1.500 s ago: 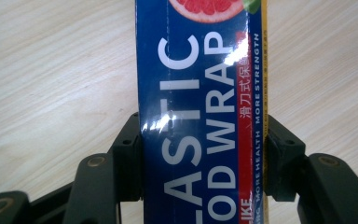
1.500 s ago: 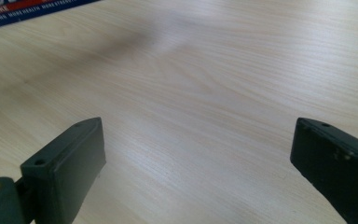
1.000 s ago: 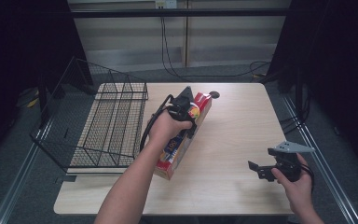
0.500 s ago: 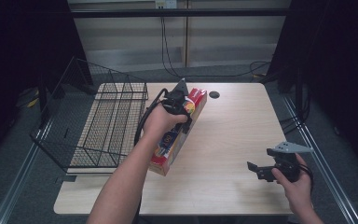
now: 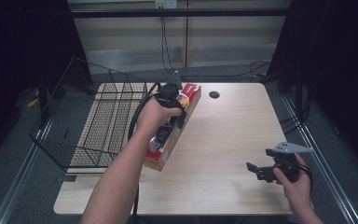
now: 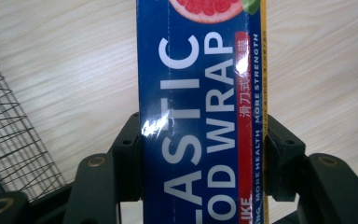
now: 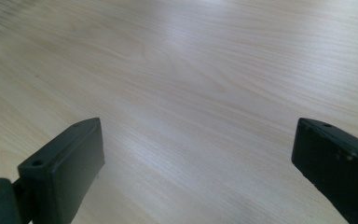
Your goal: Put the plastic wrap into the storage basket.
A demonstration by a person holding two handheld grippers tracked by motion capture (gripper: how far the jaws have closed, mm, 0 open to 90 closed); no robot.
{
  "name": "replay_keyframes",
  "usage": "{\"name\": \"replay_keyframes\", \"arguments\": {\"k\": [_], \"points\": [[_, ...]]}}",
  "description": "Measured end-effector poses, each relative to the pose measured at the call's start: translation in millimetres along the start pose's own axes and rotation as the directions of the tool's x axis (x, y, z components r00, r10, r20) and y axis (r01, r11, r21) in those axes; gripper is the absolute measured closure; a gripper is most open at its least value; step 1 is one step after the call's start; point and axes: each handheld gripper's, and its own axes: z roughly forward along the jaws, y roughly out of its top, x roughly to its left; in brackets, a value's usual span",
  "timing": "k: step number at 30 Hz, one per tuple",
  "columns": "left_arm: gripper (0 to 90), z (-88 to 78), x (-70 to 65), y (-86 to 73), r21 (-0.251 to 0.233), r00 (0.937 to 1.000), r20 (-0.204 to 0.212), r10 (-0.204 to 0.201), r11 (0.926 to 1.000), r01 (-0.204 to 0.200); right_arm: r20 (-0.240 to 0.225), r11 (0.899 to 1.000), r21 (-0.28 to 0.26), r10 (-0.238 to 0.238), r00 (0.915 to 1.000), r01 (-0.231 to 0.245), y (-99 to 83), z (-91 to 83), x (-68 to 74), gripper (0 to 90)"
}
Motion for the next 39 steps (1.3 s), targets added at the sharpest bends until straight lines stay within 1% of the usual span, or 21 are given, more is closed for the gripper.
{"name": "replay_keyframes", "arguments": {"k": [1, 2, 4, 6, 7, 8, 10, 11, 13, 15, 16, 18, 20, 21, 25, 26, 27, 28, 30, 37, 39], "points": [[44.1, -1.0, 0.7, 0.1, 0.000, 1.0000, 0.002, -0.005, 1.0000, 0.005, -0.001, 1.000, 0.000, 0.000, 1.0000, 0.000, -0.1, -0.1, 0.1, 2.2], [44.1, -2.7, 2.3, 0.4, 0.005, 1.0000, 0.003, 0.004, 1.0000, -0.004, -0.001, 1.000, 0.000, 0.000, 1.0000, 0.000, -0.1, -0.1, 0.1, 2.2], [44.1, -5.9, 3.6, 0.1, 0.006, 0.9999, -0.005, -0.016, 0.9999, 0.016, -0.002, 1.000, 0.001, 0.001, 1.0000, -0.001, -0.2, 0.1, -0.1, 2.2], [44.1, -8.9, 5.9, 0.3, 0.002, 0.9998, -0.013, -0.014, 0.9999, 0.014, -0.002, 1.000, 0.002, 0.005, 1.0000, -0.005, -0.3, 0.0, -0.2, 2.2], [44.0, -10.6, 6.6, 0.2, 0.000, 0.9996, -0.013, -0.027, 0.9996, 0.027, -0.004, 1.000, 0.002, 0.006, 1.0000, -0.006, -0.3, -0.1, -0.3, 2.2], [44.1, -12.3, 8.4, 0.2, -0.002, 0.9997, -0.016, -0.020, 0.9998, 0.020, -0.003, 1.000, 0.003, 0.007, 1.0000, -0.007, -0.3, -0.4, -0.3, 2.2], [44.1, -16.2, 10.6, 0.2, -0.001, 0.9993, -0.017, -0.032, 0.9995, 0.032, -0.002, 1.000, 0.002, 0.007, 1.0000, -0.007, -0.3, -0.4, -0.3, 2.2], [44.0, -18.0, 12.1, 0.0, 0.001, 0.9994, -0.024, -0.027, 0.9996, 0.027, -0.003, 1.000, 0.002, 0.007, 1.0000, -0.007, -0.3, -0.5, -0.3, 2.2], [44.0, -20.8, 13.6, -0.1, -0.011, 0.9990, -0.021, -0.040, 0.9991, 0.040, -0.003, 1.000, 0.001, 0.002, 1.0000, -0.002, -0.3, -0.3, -0.2, 2.2], [44.1, -22.9, 15.4, -0.1, -0.001, 0.9991, -0.022, -0.035, 0.9994, 0.035, -0.006, 1.000, 0.004, -0.001, 1.0000, 0.001, -0.3, 0.0, 0.1, 2.2], [44.1, -25.5, 16.8, -0.4, -0.007, 0.9982, -0.027, -0.054, 0.9985, 0.053, -0.004, 1.000, 0.005, 0.001, 1.0000, -0.001, -0.3, 0.1, 0.5, 2.2], [44.1, -26.7, 18.1, -0.3, -0.006, 0.9984, -0.032, -0.046, 0.9989, 0.046, -0.004, 1.000, 0.006, 0.000, 1.0000, 0.000, -0.3, 0.2, 0.7, 2.2], [44.1, -29.8, 20.4, -0.6, -0.010, 0.9979, -0.021, -0.061, 0.9981, 0.060, -0.005, 1.000, 0.006, -0.001, 1.0000, 0.001, -0.3, 0.0, 1.0, 2.2], [44.1, -31.0, 21.8, -0.5, -0.011, 0.9982, -0.021, -0.057, 0.9983, 0.057, -0.005, 1.000, 0.006, -0.001, 1.0000, 0.001, -0.3, 0.0, 1.0, 2.2], [44.1, -35.0, 25.2, -0.7, -0.010, 0.9977, -0.031, -0.060, 0.9982, 0.059, -0.004, 1.000, 0.003, -0.002, 1.0000, 0.002, -0.2, -0.4, 0.7, 2.2], [44.1, -35.6, 25.6, -0.8, -0.018, 0.9970, -0.029, -0.072, 0.9973, 0.072, -0.003, 1.000, 0.003, -0.002, 1.0000, 0.002, -0.2, -0.4, 0.6, 2.1], [44.1, -36.8, 26.9, -0.9, -0.009, 0.9970, -0.030, -0.072, 0.9974, 0.071, -0.003, 1.000, 0.003, -0.002, 1.0000, 0.002, -0.2, -0.5, 0.6, 2.1], [44.1, -37.2, 27.7, -0.9, -0.016, 0.9970, -0.034, -0.070, 0.9975, 0.069, -0.004, 1.000, 0.004, -0.003, 1.0000, 0.003, -0.3, -0.4, 0.5, 2.2], [44.1, -39.0, 29.3, -1.0, -0.010, 0.9969, -0.032, -0.072, 0.9974, 0.071, -0.003, 1.000, 0.005, -0.001, 1.0000, 0.001, -0.3, -0.5, 1.1, 2.2], [44.1, -48.3, 35.4, -1.6, -0.026, 0.9959, -0.034, -0.084, 0.9962, 0.083, -0.008, 1.000, 0.008, -0.007, 0.9999, 0.007, -0.4, 0.2, 1.7, 2.2], [44.1, -50.4, 36.3, -2.4, -0.037, 0.9946, -0.034, -0.098, 0.9947, 0.096, -0.006, 1.000, 0.007, -0.008, 1.0000, 0.008, -0.4, 0.3, 1.8, 2.2]]}}
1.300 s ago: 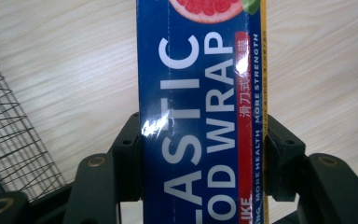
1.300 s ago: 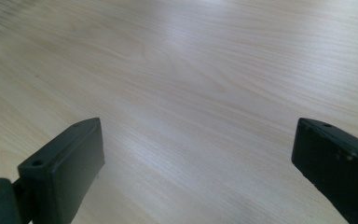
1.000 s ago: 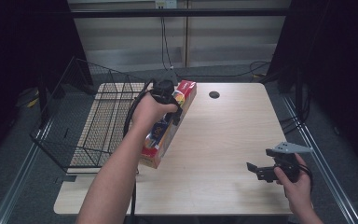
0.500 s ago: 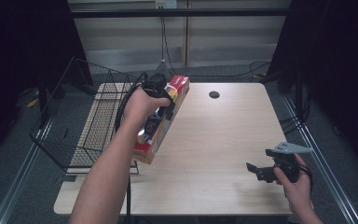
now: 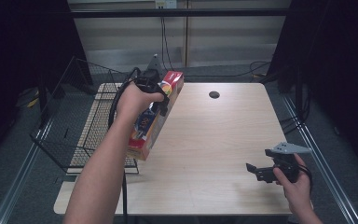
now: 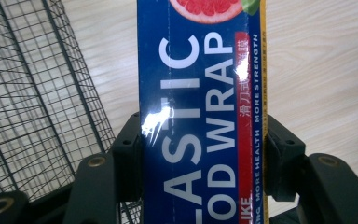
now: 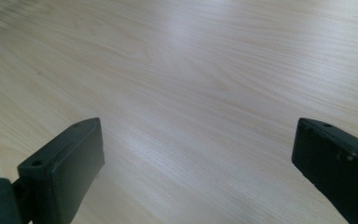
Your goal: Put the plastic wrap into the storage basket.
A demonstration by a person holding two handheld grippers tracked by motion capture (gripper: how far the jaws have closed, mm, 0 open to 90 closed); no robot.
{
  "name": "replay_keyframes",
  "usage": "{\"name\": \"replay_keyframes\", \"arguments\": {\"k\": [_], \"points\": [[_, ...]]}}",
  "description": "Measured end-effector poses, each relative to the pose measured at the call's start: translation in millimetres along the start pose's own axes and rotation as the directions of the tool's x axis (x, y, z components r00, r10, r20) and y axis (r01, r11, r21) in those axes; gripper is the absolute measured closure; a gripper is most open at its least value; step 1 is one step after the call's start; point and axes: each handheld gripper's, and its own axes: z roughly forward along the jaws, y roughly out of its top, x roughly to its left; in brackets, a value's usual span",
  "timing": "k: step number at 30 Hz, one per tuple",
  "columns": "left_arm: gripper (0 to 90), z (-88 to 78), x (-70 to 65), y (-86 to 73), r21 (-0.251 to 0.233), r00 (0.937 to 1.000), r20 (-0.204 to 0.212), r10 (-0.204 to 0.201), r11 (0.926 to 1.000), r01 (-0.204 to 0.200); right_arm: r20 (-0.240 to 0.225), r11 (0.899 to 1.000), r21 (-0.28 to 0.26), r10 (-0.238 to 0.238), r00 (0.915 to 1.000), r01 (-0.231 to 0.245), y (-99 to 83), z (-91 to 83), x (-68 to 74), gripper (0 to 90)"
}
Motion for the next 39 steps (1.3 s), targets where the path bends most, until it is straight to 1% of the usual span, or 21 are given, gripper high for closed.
{"name": "replay_keyframes", "arguments": {"k": [3, 7, 13, 15, 18, 19, 21, 23, 25, 27, 28, 29, 30, 34, 36, 37, 38, 39], "points": [[44.1, -3.7, 3.3, -0.7, -0.001, 1.0000, 0.001, -0.002, 1.0000, 0.002, -0.001, 1.000, 0.000, 0.001, 1.0000, -0.001, -0.1, -0.2, 0.2, 2.2], [44.1, -8.2, 6.7, -1.6, -0.005, 0.9999, -0.010, -0.011, 0.9999, 0.011, 0.001, 1.000, 0.000, -0.002, 1.0000, 0.002, -0.1, -0.1, 0.3, 2.2], [44.1, -14.8, 13.7, -2.4, 0.000, 0.9998, -0.019, -0.011, 0.9999, 0.011, -0.003, 1.000, 0.003, -0.005, 1.0000, 0.005, -0.3, 1.0, 1.5, 2.2], [44.1, -16.1, 15.9, -2.7, -0.013, 0.9995, -0.022, -0.023, 0.9997, 0.023, -0.002, 1.000, 0.003, -0.006, 1.0000, 0.006, -0.3, 0.9, 1.6, 2.2], [44.1, -18.8, 20.0, -2.7, -0.011, 0.9993, -0.025, -0.027, 0.9996, 0.026, -0.004, 1.000, 0.003, -0.008, 1.0000, 0.008, -0.4, 1.2, 1.8, 2.2], [44.1, -19.6, 20.9, -3.0, -0.014, 0.9990, -0.020, -0.040, 0.9991, 0.039, -0.005, 1.000, 0.005, -0.009, 0.9999, 0.009, -0.4, 1.2, 1.8, 2.2], [44.1, -20.6, 23.8, -3.4, -0.021, 0.9988, -0.024, -0.042, 0.9989, 0.042, -0.006, 1.000, 0.006, -0.009, 0.9999, 0.009, -0.4, 1.3, 2.0, 2.2], [44.1, -21.5, 26.2, -3.7, -0.019, 0.9985, -0.024, -0.049, 0.9987, 0.048, -0.008, 1.000, 0.006, -0.011, 0.9999, 0.011, -0.5, 1.4, 2.0, 2.2], [44.1, -22.0, 28.4, -4.0, -0.009, 0.9983, -0.033, -0.049, 0.9988, 0.049, -0.007, 1.000, 0.007, -0.006, 1.0000, 0.006, -0.6, 1.4, 1.9, 2.1], [44.1, -22.2, 29.7, -4.4, -0.012, 0.9979, -0.036, -0.054, 0.9985, 0.054, -0.009, 1.000, 0.008, -0.005, 0.9999, 0.005, -0.6, 1.4, 1.8, 2.2], [44.1, -23.1, 31.4, -4.4, -0.009, 0.9984, -0.030, -0.048, 0.9988, 0.048, -0.007, 1.000, 0.010, -0.006, 1.0000, 0.006, -0.7, 1.4, 1.7, 2.2], [44.1, -23.3, 32.0, -4.7, -0.015, 0.9977, -0.025, -0.062, 0.9980, 0.062, -0.008, 1.000, 0.010, -0.007, 0.9999, 0.007, -0.8, 1.6, 1.6, 2.2], [44.1, -24.1, 32.8, -4.8, -0.014, 0.9976, -0.022, -0.066, 0.9978, 0.065, -0.010, 1.000, 0.011, -0.005, 0.9999, 0.005, -0.8, 1.7, 1.7, 2.2], [44.1, -26.0, 35.3, -4.9, -0.016, 0.9975, -0.038, -0.059, 0.9982, 0.058, -0.010, 1.000, 0.012, -0.008, 0.9999, 0.008, -1.0, 2.3, 2.0, 2.2], [44.1, -26.9, 37.2, -5.2, -0.022, 0.9970, -0.031, -0.071, 0.9973, 0.070, -0.011, 1.000, 0.013, -0.006, 0.9999, 0.006, -1.1, 2.6, 2.1, 2.2], [44.1, -26.7, 37.4, -5.5, -0.034, 0.9958, -0.030, -0.086, 0.9958, 0.085, -0.010, 1.000, 0.013, -0.006, 0.9999, 0.006, -1.2, 2.7, 2.0, 2.2], [44.1, -27.6, 39.1, -5.6, -0.027, 0.9963, -0.036, -0.078, 0.9967, 0.077, -0.010, 1.000, 0.013, -0.006, 0.9999, 0.006, -1.2, 2.7, 2.0, 2.1], [44.1, -27.8, 40.2, -5.7, -0.028, 0.9958, -0.036, -0.084, 0.9962, 0.083, -0.009, 1.000, 0.014, -0.008, 0.9999, 0.008, -1.3, 2.7, 1.9, 2.2]]}}
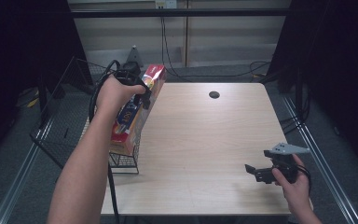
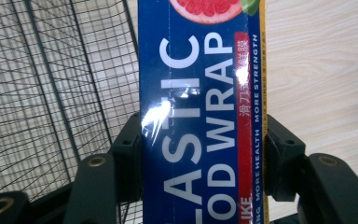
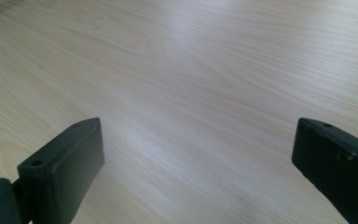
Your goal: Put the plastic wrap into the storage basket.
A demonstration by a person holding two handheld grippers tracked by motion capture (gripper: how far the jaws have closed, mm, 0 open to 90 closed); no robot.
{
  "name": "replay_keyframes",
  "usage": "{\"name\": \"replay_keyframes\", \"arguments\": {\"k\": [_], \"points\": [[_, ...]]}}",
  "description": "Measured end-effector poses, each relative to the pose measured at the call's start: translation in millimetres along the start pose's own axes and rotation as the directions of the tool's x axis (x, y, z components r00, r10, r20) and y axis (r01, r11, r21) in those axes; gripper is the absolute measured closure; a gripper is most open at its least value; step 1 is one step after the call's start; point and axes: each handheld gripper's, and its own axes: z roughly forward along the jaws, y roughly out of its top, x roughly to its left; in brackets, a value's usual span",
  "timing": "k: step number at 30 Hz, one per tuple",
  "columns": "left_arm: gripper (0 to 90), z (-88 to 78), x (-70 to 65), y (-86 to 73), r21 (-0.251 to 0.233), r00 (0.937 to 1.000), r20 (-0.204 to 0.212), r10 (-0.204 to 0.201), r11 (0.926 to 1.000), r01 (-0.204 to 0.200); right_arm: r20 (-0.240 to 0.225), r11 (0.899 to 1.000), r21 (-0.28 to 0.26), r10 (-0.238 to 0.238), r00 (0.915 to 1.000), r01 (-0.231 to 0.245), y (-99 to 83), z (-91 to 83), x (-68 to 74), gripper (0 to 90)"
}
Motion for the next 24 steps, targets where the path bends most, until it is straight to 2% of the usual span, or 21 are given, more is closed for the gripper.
{"name": "replay_keyframes", "arguments": {"k": [2, 3, 10, 24], "points": [[44.1, -0.5, 2.4, -0.4, 0.004, 1.0000, -0.007, 0.001, 1.0000, -0.001, 0.003, 1.000, -0.001, -0.002, 1.0000, 0.002, -0.1, 0.1, -0.3, 2.2], [44.1, -0.2, 2.8, -0.8, -0.007, 0.9998, -0.005, -0.018, 0.9998, 0.018, 0.004, 1.000, 0.000, -0.001, 1.0000, 0.001, -0.1, 0.1, -0.3, 2.2], [44.1, -4.3, 9.7, -1.6, -0.010, 0.9998, 0.000, -0.018, 0.9998, 0.018, 0.000, 1.000, 0.004, -0.003, 1.0000, 0.003, -0.1, 0.6, 0.5, 2.2], [44.1, -11.3, 26.6, -5.0, -0.022, 0.9989, -0.020, -0.043, 0.9989, 0.042, 0.001, 1.000, 0.000, -0.006, 1.0000, 0.006, 0.1, 0.5, 2.0, 2.2]]}}
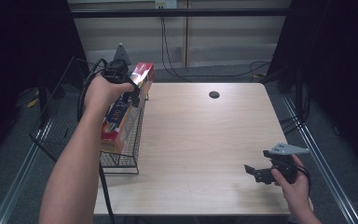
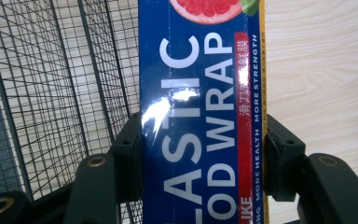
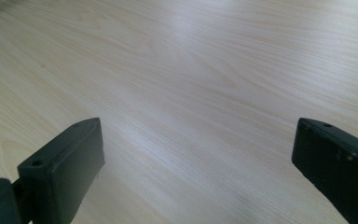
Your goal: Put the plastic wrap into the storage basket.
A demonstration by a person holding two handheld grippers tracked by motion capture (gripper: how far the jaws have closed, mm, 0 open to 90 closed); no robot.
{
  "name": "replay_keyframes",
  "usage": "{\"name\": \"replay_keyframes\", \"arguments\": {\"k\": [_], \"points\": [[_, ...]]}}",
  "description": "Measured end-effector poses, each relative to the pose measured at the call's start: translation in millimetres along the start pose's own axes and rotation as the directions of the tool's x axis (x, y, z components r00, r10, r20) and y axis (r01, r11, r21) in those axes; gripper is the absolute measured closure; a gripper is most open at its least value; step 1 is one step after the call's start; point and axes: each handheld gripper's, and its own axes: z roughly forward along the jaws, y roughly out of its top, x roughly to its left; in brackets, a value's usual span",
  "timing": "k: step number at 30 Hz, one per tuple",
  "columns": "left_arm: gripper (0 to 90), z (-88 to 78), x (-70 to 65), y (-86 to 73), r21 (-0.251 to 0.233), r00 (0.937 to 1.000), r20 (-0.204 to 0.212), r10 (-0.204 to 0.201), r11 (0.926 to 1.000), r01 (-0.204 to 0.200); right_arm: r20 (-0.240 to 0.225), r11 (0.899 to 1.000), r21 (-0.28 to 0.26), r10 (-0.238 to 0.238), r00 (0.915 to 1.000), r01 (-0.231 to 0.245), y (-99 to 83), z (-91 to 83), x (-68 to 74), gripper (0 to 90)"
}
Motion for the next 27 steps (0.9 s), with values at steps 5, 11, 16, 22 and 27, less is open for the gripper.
{"name": "replay_keyframes", "arguments": {"k": [5, 11, 16, 22, 27], "points": [[44.1, -3.5, 5.8, -0.4, -0.004, 0.9998, 0.011, -0.015, 0.9999, 0.015, -0.006, 1.000, 0.007, -0.002, 1.0000, 0.002, -0.1, 0.8, 0.2, 2.2], [44.1, -6.9, 12.3, -0.8, -0.014, 0.9997, -0.001, -0.026, 0.9996, 0.026, -0.008, 1.000, 0.009, -0.010, 0.9999, 0.010, -0.3, 1.9, 1.1, 2.2], [44.1, -9.3, 18.2, -2.4, -0.012, 0.9988, -0.003, -0.048, 0.9988, 0.048, -0.007, 1.000, 0.007, -0.006, 1.0000, 0.006, -0.2, 0.9, 0.2, 2.2], [44.1, -11.1, 27.2, -4.0, -0.015, 0.9982, -0.027, -0.053, 0.9985, 0.053, -0.005, 1.000, 0.007, -0.008, 1.0000, 0.008, -0.2, 1.8, 0.8, 2.2], [44.1, -12.5, 33.8, -5.0, -0.021, 0.9971, -0.028, -0.071, 0.9973, 0.070, -0.005, 1.000, 0.008, -0.009, 0.9999, 0.009, -0.3, 2.2, 1.1, 2.1]]}}
